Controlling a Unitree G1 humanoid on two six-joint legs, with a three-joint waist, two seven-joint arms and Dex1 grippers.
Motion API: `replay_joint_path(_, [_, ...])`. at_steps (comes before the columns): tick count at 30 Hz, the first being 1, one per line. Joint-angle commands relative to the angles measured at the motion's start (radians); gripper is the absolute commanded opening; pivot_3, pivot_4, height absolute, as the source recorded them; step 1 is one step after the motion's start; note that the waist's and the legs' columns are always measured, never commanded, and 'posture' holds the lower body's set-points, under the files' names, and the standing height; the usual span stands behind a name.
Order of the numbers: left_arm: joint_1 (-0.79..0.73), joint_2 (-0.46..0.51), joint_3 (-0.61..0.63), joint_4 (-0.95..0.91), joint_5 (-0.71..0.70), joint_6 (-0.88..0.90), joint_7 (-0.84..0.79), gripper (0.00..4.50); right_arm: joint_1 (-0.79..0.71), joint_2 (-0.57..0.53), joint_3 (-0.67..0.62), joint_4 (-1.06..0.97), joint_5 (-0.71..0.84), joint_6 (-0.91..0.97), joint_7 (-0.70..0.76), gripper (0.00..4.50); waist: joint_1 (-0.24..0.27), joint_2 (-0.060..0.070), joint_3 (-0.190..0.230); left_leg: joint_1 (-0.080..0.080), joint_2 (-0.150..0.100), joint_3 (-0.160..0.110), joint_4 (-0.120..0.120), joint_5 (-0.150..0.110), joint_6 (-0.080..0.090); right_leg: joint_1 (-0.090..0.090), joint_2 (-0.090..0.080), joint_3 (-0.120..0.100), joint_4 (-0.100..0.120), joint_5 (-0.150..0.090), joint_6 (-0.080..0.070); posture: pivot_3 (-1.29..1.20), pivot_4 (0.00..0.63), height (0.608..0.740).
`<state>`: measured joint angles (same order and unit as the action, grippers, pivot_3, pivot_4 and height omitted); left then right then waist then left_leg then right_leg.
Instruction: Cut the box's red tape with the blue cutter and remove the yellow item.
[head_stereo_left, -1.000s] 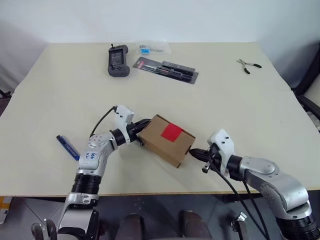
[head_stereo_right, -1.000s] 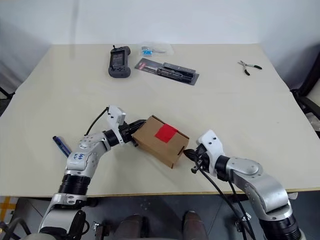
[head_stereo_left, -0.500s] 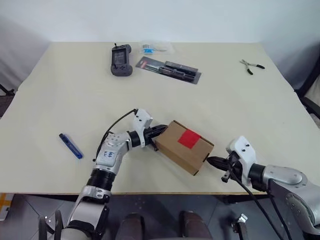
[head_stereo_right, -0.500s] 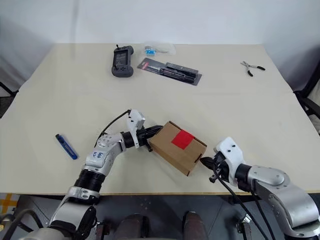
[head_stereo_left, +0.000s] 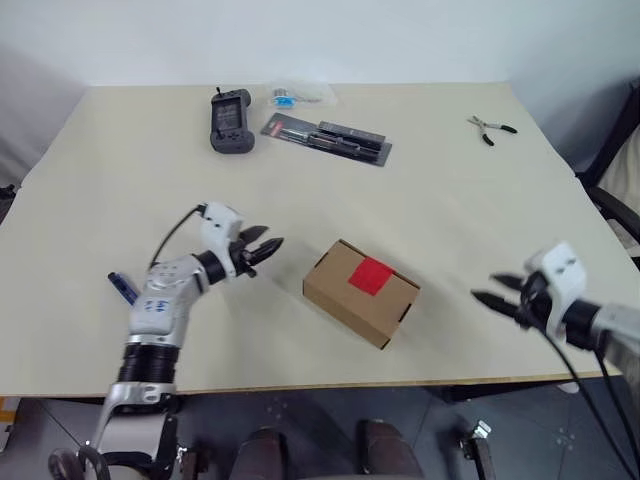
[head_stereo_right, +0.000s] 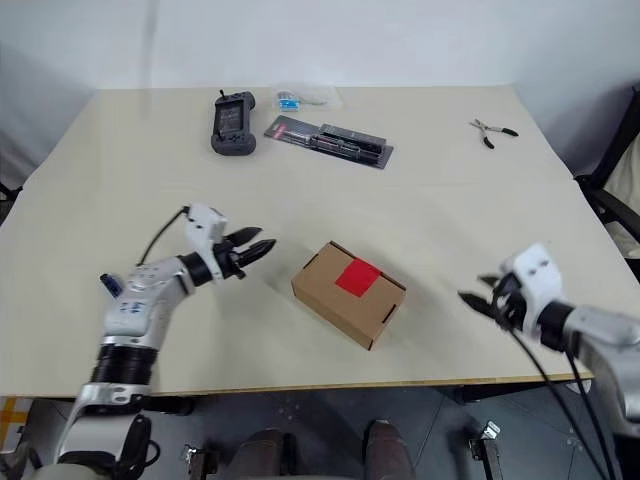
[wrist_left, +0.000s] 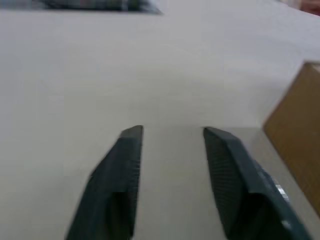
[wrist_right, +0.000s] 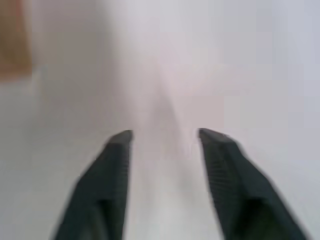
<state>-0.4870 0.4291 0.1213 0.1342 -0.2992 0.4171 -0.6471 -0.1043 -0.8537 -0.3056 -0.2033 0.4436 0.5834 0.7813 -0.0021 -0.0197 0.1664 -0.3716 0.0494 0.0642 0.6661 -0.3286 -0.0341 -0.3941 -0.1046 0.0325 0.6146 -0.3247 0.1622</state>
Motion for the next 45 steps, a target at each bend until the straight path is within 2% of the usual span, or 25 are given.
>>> replay_joint_path(1, [0.075,0.038,0.079,-0.201,-0.074,0.083,0.028,3.38,-0.091,0.019,0.016,0.066,0.021,-0.077,0.064,3.70,0.000,0.000,0.000,0.000,0.001,0.000,0.000,0.000,0.000,0.000,0.000,0.000,0.001,0.000,0.000,0.00,0.150,0.740])
replay_joint_path(3, [0.126,0.056,0.128,-0.280,-0.092,0.114,0.056,3.99,-0.135,0.033,0.040,0.107,0.020,-0.127,0.112,4.36,0.006,0.000,0.000,0.000,0.001,-0.001,0.000,-0.001,-0.001,0.000,0.000,0.000,0.002,0.000,0.000,0.00,0.150,0.740])
replay_joint_path(5, [0.186,0.074,0.189,-0.363,-0.118,0.152,0.087,4.46,-0.179,0.056,0.060,0.152,0.032,-0.169,0.165,4.50,0.001,-0.001,0.001,0.000,0.001,-0.001,0.000,-0.001,-0.001,0.000,0.000,-0.001,0.002,0.000,0.000,0.00,0.150,0.740])
replay_joint_path(9, [0.310,0.083,0.298,-0.511,-0.177,0.190,0.128,4.46,-0.262,0.106,0.080,0.273,0.035,-0.256,0.243,4.50,-0.002,-0.001,0.001,0.000,0.000,0.001,0.000,-0.001,-0.001,0.000,-0.001,-0.001,0.002,0.000,0.000,0.00,0.150,0.740])
replay_joint_path(11, [0.422,0.068,0.391,-0.628,-0.207,0.204,0.163,4.46,-0.325,0.123,0.107,0.370,0.027,-0.293,0.305,4.50,-0.005,-0.001,0.001,0.000,0.001,0.001,0.000,-0.002,-0.001,0.000,-0.002,-0.001,0.002,0.000,0.000,0.00,0.150,0.740])
replay_joint_path(13, [0.554,0.101,0.452,-0.732,-0.202,0.251,0.167,4.46,-0.373,0.127,0.136,0.443,0.020,-0.318,0.374,4.50,-0.012,-0.001,0.001,0.001,0.001,0.002,0.000,-0.002,-0.001,0.000,-0.002,-0.001,0.002,0.000,0.000,0.00,0.150,0.740])
replay_joint_path(15, [0.652,0.046,0.524,-0.803,-0.240,0.213,0.184,4.46,-0.413,0.125,0.160,0.499,0.033,-0.320,0.462,4.50,-0.024,-0.001,0.002,0.001,0.001,0.002,-0.001,-0.002,-0.002,-0.001,-0.002,-0.001,0.002,0.000,0.000,0.00,0.150,0.740])
replay_joint_path(18, [0.806,-0.089,0.590,-0.889,-0.279,0.111,0.202,4.46,-0.506,0.152,0.175,0.621,0.038,-0.351,0.557,4.50,-0.026,0.000,0.002,0.001,0.001,0.002,0.000,-0.003,-0.001,0.000,-0.003,-0.002,0.001,0.000,0.000,0.00,0.150,0.740])
replay_joint_path(24, [0.991,-0.297,0.603,-1.020,-0.266,0.032,0.343,4.46,-0.661,0.195,0.217,0.810,-0.016,-0.421,0.639,4.50,-0.026,-0.001,0.002,0.002,0.000,0.005,0.001,-0.004,0.001,0.001,-0.005,-0.002,-0.006,0.000,-0.001,0.00,0.150,0.740])
replay_joint_path(26, [1.024,-0.350,0.565,-1.040,-0.234,0.007,0.382,4.46,-0.695,0.208,0.230,0.848,-0.029,-0.429,0.666,4.50,-0.026,-0.001,0.002,0.001,0.000,0.005,0.002,-0.004,0.001,0.002,-0.005,-0.002,-0.006,0.000,-0.001,0.00,0.150,0.740])
replay_joint_path(28, [1.035,-0.376,0.522,-1.059,-0.191,0.004,0.429,4.46,-0.723,0.217,0.240,0.884,-0.048,-0.442,0.682,4.50,-0.026,-0.001,0.002,0.001,0.000,0.004,0.002,-0.004,0.001,0.001,-0.005,-0.002,-0.006,0.000,-0.001,0.00,0.150,0.740])
replay_joint_path(32, [0.928,-0.509,0.446,-1.063,-0.051,0.178,0.786,4.46,-0.778,0.257,0.260,0.926,-0.078,-0.470,0.684,4.50,-0.027,0.000,0.002,0.001,-0.001,0.006,0.002,-0.005,0.002,0.002,-0.006,-0.001,-0.006,0.000,-0.001,0.00,0.150,0.740])
replay_joint_path(36, [0.761,-0.519,0.453,-1.023,-0.035,0.369,0.954,4.46,-0.777,0.260,0.260,0.906,-0.083,-0.457,0.696,4.50,-0.024,0.000,0.003,0.001,-0.001,0.004,0.004,-0.005,0.002,0.001,-0.005,-0.002,-0.002,0.000,0.000,0.00,0.150,0.740])
replay_joint_path(45, [0.514,-0.483,0.450,-0.900,-0.025,0.541,1.035,4.46,-0.750,0.255,0.251,0.834,-0.074,-0.425,0.680,4.50,-0.027,0.000,0.003,0.000,0.000,0.005,0.008,-0.007,0.001,0.000,-0.006,-0.006,0.002,0.000,0.000,0.00,0.150,0.740])
